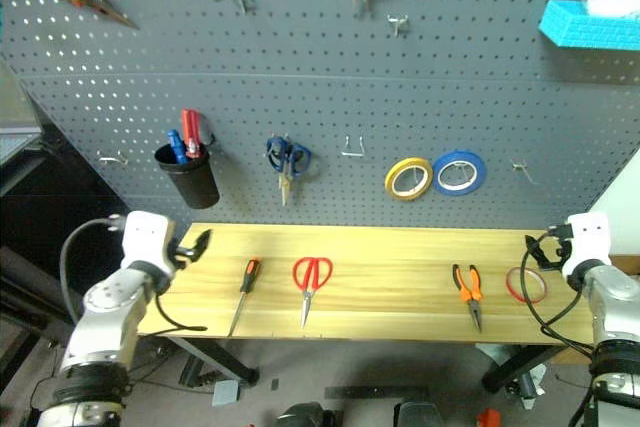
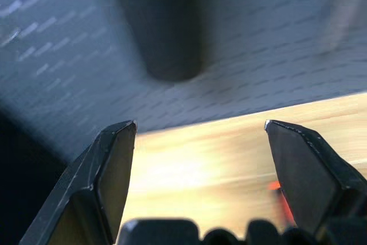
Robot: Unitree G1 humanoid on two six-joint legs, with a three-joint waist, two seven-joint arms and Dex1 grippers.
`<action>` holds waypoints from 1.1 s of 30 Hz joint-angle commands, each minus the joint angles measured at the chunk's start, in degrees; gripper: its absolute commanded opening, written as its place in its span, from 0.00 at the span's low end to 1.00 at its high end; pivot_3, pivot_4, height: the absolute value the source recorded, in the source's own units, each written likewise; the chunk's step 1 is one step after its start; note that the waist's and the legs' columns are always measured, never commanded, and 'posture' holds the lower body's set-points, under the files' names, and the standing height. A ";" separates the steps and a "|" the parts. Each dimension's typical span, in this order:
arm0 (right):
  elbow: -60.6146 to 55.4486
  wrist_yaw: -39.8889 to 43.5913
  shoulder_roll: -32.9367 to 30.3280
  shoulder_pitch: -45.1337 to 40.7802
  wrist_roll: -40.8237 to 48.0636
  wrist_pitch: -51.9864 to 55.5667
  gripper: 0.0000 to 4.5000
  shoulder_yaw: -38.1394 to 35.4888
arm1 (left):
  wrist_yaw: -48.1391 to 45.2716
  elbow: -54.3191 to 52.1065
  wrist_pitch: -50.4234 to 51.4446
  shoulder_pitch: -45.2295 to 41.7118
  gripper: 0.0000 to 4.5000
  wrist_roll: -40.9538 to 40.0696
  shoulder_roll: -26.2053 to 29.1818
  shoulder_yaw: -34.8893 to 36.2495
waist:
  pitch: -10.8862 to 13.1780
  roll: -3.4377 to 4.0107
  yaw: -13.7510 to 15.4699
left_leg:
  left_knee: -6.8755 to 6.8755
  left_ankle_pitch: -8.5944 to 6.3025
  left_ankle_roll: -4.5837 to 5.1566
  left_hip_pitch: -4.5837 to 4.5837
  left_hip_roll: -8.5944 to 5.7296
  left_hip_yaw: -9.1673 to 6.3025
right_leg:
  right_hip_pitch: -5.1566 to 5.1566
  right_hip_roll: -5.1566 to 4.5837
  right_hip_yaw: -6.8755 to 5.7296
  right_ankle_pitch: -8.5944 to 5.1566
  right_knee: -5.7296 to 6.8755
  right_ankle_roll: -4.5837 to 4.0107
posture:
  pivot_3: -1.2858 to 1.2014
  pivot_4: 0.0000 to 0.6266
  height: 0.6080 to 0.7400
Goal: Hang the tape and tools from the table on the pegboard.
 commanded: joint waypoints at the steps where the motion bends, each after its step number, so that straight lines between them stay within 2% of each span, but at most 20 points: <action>1: -4.95 1.44 0.03 0.25 0.91 5.64 1.00 1.39 | -5.10 -5.95 1.27 -2.85 0.85 1.01 -0.72 -6.26 | 0.88 0.06 0.02 | 0.00 0.00 0.01 -0.02 0.00 0.04 | -0.02 -0.01 0.02 0.00 -0.01 0.01 | 0.46 0.26 1.00; 6: -2.72 2.87 0.02 -1.62 -1.40 12.99 1.00 6.23 | -13.95 -10.24 1.39 -6.27 0.85 1.89 -1.72 -15.71 | 3.59 -0.04 -0.10 | -0.05 -0.03 0.07 -0.16 0.06 0.15 | -0.19 0.00 0.00 0.09 -0.01 0.18 | 0.46 0.37 1.00; 8: -1.51 2.90 0.10 -2.79 -2.74 15.14 1.00 8.36 | -18.79 -11.96 2.66 -7.58 0.85 1.07 -1.31 -18.87 | 4.67 -0.02 -0.20 | -0.02 -0.03 0.07 -0.64 0.07 0.19 | -0.62 0.00 0.01 0.18 0.01 0.06 | 0.46 0.41 1.00; 13: 6.42 1.87 0.68 -7.88 -4.81 14.42 1.00 10.23 | -29.08 -15.78 4.32 -10.86 0.85 -2.48 -1.64 -23.61 | 7.27 -0.04 -0.78 | -0.01 -0.03 0.09 -1.09 0.08 0.27 | -1.11 0.00 0.04 0.29 0.04 -0.10 | 0.46 0.47 1.00; 19: 21.03 1.96 0.72 -15.59 -7.22 12.11 1.00 11.50 | -33.92 -15.38 5.95 -14.88 0.85 -3.35 -3.73 -26.24 | 9.44 -0.38 -1.44 | 0.00 -0.03 0.10 -1.18 0.09 0.34 | -1.23 0.00 0.03 0.29 0.08 -0.10 | 0.47 0.52 1.00; 26: 34.65 2.75 -0.24 -22.25 -9.96 9.45 1.00 12.71 | -34.82 -13.35 5.26 -16.71 0.85 -2.96 -5.15 -26.37 | 10.40 -0.81 -1.67 | 0.04 -0.04 0.11 -1.47 0.09 0.36 | -1.53 0.00 0.01 0.32 0.12 -0.07 | 0.47 0.53 1.00; 29: 37.84 3.79 -0.49 -23.73 -10.13 10.28 0.87 12.72 | -35.45 -14.05 7.52 -16.83 0.86 -5.12 -5.87 -25.56 | 10.44 -0.87 -1.62 | 0.05 -0.04 0.11 -1.50 0.09 0.34 | -1.53 0.00 -0.02 0.33 0.10 -0.06 | 0.47 0.52 1.00; 31: 39.18 4.78 -0.57 -24.10 -10.56 10.78 0.72 12.91 | -37.58 -16.72 14.28 -16.77 0.86 -10.61 -6.19 -24.23 | 10.44 -0.88 -1.61 | 0.06 -0.04 0.10 -1.52 0.08 0.35 | -1.53 0.00 -0.02 0.33 0.09 -0.05 | 0.48 0.52 1.00; 33: 39.81 4.81 -0.72 -24.07 -11.70 9.81 0.57 13.64 | -39.37 -18.34 16.63 -16.83 0.86 -12.52 -5.44 -24.30 | 10.45 -0.89 -1.61 | 0.08 -0.04 0.11 -1.53 0.08 0.32 | -1.53 0.00 -0.05 0.33 0.10 -0.04 | 0.48 0.51 1.00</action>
